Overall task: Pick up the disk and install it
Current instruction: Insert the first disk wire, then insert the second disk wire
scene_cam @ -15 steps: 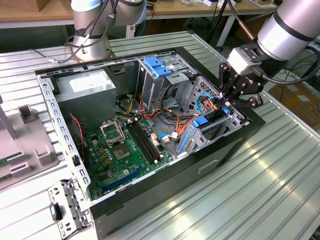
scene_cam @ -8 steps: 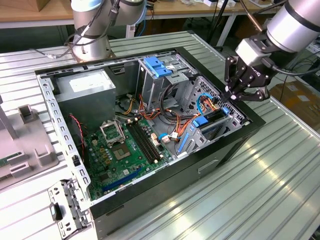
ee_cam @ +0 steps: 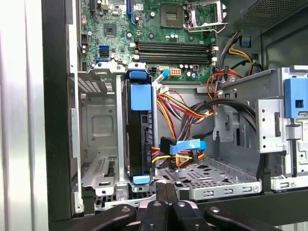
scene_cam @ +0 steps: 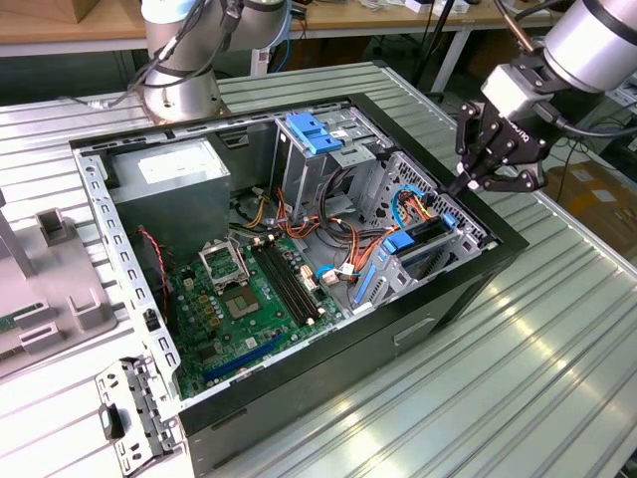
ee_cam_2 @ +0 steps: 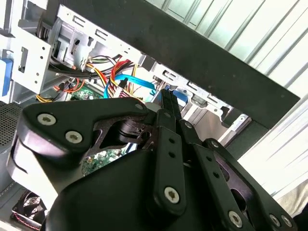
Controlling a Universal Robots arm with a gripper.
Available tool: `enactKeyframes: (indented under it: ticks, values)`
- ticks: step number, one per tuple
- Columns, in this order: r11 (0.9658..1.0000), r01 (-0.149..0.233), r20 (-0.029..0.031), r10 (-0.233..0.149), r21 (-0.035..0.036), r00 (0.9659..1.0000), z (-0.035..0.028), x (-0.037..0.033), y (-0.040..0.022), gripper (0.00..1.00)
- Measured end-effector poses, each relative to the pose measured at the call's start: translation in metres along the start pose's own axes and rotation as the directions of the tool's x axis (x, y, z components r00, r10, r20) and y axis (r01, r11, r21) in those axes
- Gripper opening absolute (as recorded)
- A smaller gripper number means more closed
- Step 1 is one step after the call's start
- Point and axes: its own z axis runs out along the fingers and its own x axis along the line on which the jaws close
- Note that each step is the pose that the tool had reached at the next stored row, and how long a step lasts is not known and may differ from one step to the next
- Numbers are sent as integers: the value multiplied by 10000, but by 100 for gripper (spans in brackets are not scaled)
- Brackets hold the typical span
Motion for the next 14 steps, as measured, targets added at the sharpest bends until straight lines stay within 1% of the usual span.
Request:
enactKeyframes:
  ticks: [14]
  values:
    - [10000,0,0,0,0,10000,-1,-1,-7,11]
